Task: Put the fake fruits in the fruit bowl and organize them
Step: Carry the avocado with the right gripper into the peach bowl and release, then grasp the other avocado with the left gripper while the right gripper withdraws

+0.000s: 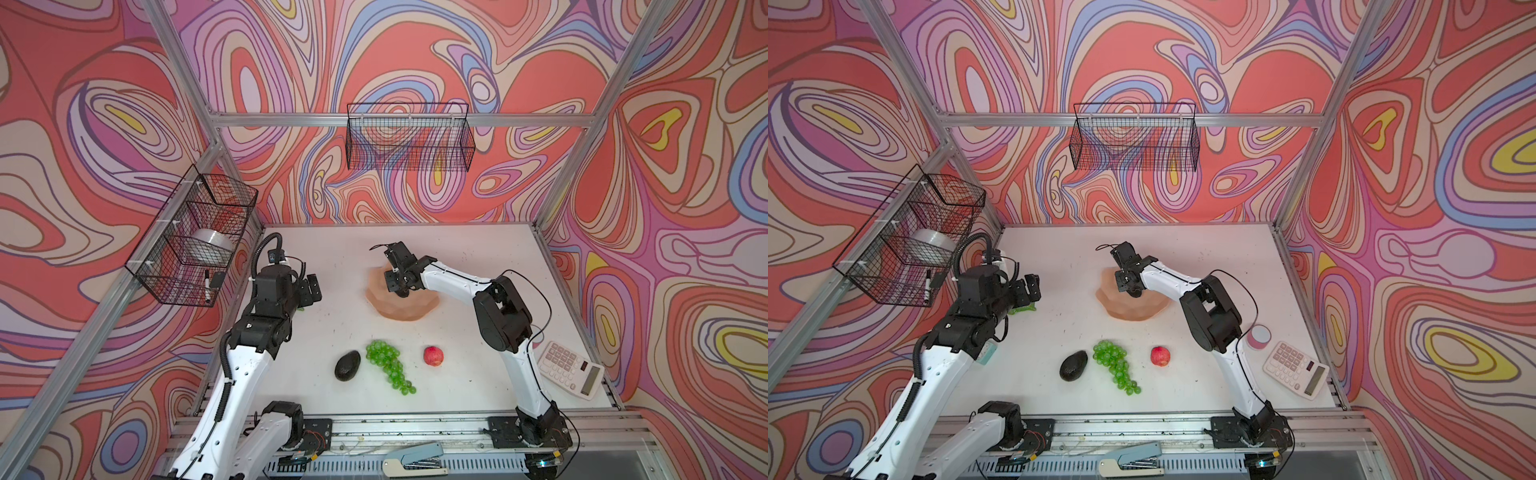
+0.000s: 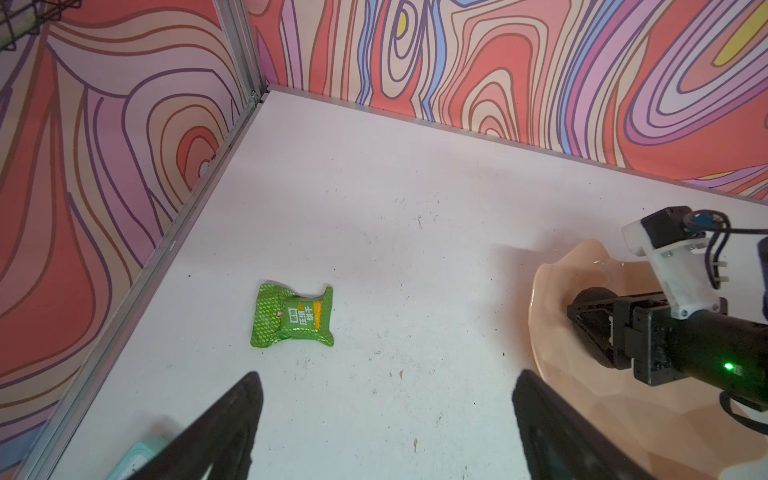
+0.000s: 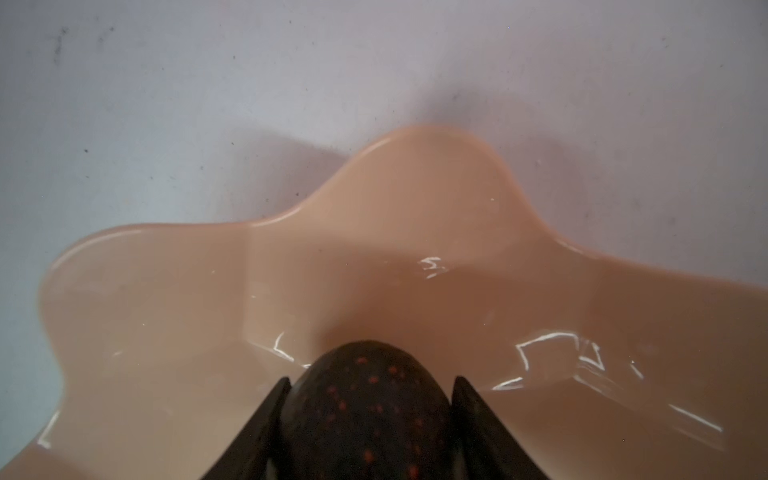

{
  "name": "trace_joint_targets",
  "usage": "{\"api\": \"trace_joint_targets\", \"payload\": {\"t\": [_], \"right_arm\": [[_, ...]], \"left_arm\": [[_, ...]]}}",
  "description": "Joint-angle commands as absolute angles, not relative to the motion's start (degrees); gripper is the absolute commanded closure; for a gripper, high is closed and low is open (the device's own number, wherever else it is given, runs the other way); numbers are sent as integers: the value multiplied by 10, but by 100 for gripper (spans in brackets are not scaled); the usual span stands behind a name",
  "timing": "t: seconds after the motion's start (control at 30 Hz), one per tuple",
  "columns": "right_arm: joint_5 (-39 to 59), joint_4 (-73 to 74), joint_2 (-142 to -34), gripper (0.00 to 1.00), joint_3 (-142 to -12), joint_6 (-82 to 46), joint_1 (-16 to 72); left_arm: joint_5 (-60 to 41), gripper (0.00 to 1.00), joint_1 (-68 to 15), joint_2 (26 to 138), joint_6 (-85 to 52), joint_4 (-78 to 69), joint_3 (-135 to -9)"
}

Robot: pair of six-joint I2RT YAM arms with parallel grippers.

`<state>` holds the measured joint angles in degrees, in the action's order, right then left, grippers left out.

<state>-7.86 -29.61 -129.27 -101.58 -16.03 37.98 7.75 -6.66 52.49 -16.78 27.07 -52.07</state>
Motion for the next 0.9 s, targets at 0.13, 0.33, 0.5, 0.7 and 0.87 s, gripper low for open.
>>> {"api": "trace_joint_targets", "payload": {"t": [0.13, 0.33, 0.5, 0.7, 0.87], "right_arm": [[-70, -298, -1320, 56, -1025, -162, 382], [-63, -292, -1309, 43, -1022, -166, 381], [-54, -267, -1269, 30, -1003, -166, 376], [-27, -245, -1219, 17, -990, -174, 354], [-18, -222, -1154, 10, -970, -174, 331]], "left_arm": [[88, 6, -60, 527, -174, 282, -528], [83, 6, -59, 531, -176, 285, -529], [53, 5, -59, 540, -195, 339, -547], [-8, 7, -59, 535, -215, 440, -573], [-80, 8, -61, 511, -250, 493, -559]]}}
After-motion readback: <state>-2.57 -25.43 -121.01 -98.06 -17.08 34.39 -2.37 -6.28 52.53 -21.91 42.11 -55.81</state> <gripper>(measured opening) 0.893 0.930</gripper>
